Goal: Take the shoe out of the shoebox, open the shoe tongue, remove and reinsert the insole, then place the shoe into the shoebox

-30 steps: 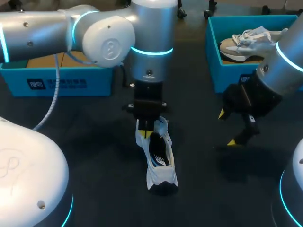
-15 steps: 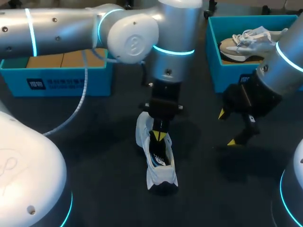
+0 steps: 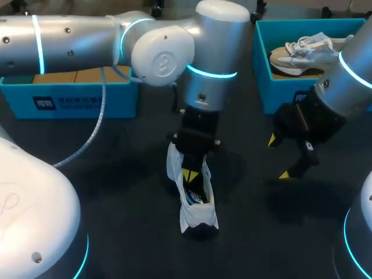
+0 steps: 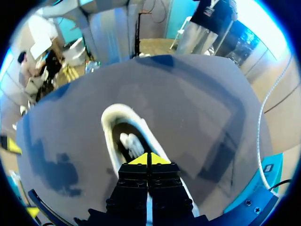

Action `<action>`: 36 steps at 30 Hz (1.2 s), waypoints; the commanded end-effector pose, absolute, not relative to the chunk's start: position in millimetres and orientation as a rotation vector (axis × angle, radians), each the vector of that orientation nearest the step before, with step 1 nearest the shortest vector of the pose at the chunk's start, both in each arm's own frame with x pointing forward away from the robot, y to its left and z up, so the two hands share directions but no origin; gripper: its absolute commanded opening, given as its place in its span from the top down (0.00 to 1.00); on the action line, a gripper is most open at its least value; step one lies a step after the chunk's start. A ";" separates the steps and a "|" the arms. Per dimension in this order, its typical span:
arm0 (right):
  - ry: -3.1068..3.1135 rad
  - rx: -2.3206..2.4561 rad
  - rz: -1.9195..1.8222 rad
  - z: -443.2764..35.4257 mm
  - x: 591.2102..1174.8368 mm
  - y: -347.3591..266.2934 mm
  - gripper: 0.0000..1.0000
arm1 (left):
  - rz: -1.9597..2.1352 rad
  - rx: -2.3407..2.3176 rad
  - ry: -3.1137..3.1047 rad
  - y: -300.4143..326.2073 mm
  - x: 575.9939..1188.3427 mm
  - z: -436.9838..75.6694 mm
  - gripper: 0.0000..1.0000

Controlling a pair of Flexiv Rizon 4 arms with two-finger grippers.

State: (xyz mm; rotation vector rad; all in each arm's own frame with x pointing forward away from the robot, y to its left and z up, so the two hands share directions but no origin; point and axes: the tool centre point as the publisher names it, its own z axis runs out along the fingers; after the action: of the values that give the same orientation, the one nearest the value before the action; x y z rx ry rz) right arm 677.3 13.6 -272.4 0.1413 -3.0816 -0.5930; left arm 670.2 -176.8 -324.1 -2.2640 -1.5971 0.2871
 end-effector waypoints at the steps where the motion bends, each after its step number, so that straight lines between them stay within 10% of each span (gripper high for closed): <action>1: -3.084 0.140 -0.590 -272.6 676.3 13.6 0.00 | 0.323 -2.272 -1.604 -169.1 674.4 -328.7 1.00; 36: -3.084 0.140 -0.590 -272.6 676.3 13.6 0.00 | 0.280 -2.353 -1.624 -169.8 653.4 -383.3 1.00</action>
State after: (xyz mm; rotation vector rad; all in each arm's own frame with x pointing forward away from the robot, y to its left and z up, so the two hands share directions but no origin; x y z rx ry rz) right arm 677.3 13.5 -272.3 0.1416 -3.0816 -0.5935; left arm 650.6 -173.7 -373.2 -2.3532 -1.6233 0.2353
